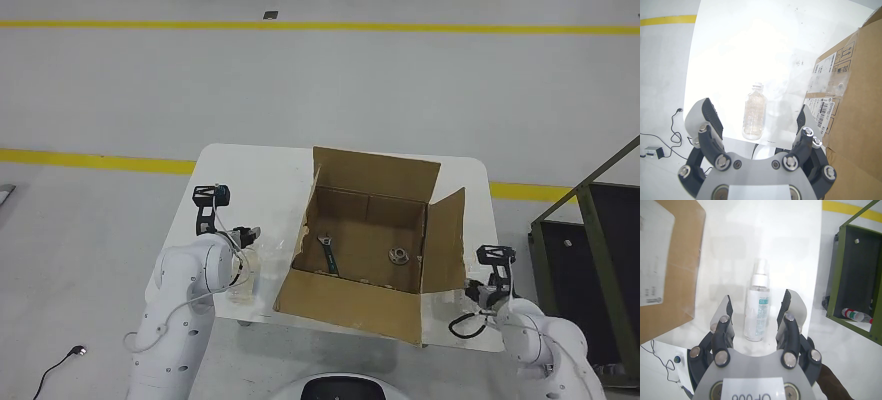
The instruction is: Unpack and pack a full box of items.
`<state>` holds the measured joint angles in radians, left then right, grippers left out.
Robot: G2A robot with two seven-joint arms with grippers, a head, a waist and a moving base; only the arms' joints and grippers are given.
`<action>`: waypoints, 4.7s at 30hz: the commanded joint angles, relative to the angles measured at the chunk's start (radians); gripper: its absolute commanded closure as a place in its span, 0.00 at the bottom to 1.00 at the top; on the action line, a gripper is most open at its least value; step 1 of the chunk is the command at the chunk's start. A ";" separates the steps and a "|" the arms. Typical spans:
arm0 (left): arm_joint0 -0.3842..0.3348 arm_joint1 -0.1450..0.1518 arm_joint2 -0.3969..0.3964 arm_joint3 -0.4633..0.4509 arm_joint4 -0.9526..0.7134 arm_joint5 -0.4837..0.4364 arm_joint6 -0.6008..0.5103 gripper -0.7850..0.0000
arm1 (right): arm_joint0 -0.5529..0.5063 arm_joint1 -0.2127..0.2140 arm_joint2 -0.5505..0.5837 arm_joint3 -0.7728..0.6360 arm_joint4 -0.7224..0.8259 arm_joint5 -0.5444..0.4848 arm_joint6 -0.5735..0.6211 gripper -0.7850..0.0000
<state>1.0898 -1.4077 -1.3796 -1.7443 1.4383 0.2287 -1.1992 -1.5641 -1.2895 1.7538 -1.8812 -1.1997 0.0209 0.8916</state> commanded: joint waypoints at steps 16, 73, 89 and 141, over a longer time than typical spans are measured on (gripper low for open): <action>0.000 0.000 0.000 0.000 0.000 0.000 0.000 0.00 | -0.039 0.008 0.047 -0.469 0.130 -0.083 -0.158 1.00; 0.000 0.000 0.000 0.000 0.000 0.000 0.000 0.00 | 0.683 -0.130 -0.851 0.429 -0.088 0.211 0.137 1.00; 0.000 0.000 0.000 0.000 0.000 0.000 0.000 0.00 | 0.842 -0.229 -0.977 0.842 0.072 0.202 0.013 0.71; 0.000 0.000 0.000 0.000 0.000 0.000 0.000 0.00 | 1.010 -0.401 -1.051 1.331 0.207 0.131 -0.118 1.00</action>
<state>1.0898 -1.4077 -1.3796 -1.7443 1.4383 0.2287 -1.1992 -0.5548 -1.6899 0.7009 -0.5544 -0.9935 0.1514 0.7755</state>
